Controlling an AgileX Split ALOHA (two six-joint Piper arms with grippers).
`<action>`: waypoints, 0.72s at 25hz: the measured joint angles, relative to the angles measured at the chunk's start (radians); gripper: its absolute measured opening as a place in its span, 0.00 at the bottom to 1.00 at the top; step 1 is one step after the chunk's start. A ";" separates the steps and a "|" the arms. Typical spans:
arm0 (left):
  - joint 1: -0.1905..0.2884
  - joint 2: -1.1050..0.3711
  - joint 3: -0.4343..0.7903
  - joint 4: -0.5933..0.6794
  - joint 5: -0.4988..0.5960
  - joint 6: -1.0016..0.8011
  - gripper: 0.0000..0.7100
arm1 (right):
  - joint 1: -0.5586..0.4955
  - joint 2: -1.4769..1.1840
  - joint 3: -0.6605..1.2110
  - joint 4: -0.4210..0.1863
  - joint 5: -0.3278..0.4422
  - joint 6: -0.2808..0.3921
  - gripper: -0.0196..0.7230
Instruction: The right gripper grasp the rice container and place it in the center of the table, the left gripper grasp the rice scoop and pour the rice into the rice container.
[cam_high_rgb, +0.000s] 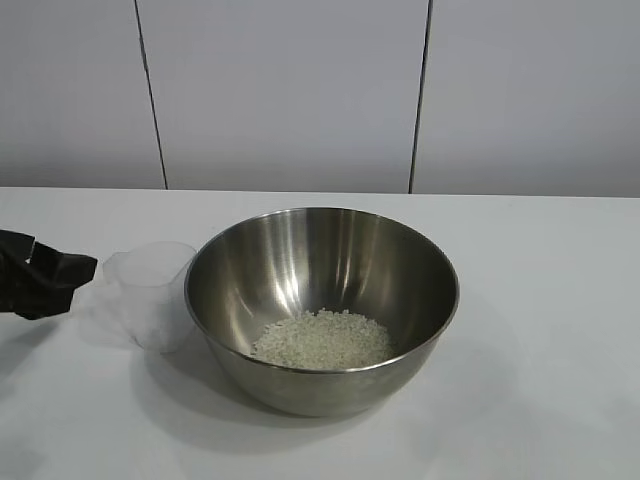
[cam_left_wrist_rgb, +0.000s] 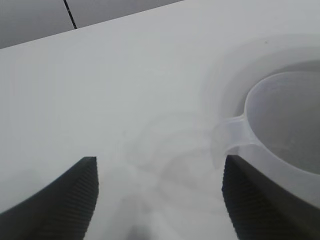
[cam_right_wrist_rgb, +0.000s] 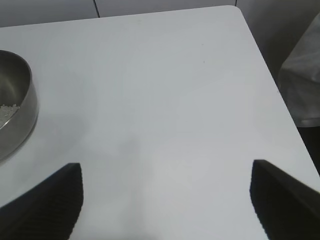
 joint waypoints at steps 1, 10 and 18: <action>0.000 -0.024 -0.040 0.030 0.070 -0.068 0.72 | 0.000 0.000 0.000 0.000 0.001 0.000 0.86; 0.000 -0.106 -0.402 0.307 0.670 -0.499 0.75 | 0.000 0.000 0.000 0.000 0.001 0.000 0.86; 0.064 -0.106 -0.616 -0.283 0.949 0.191 0.75 | 0.000 0.000 0.000 0.000 0.001 0.000 0.86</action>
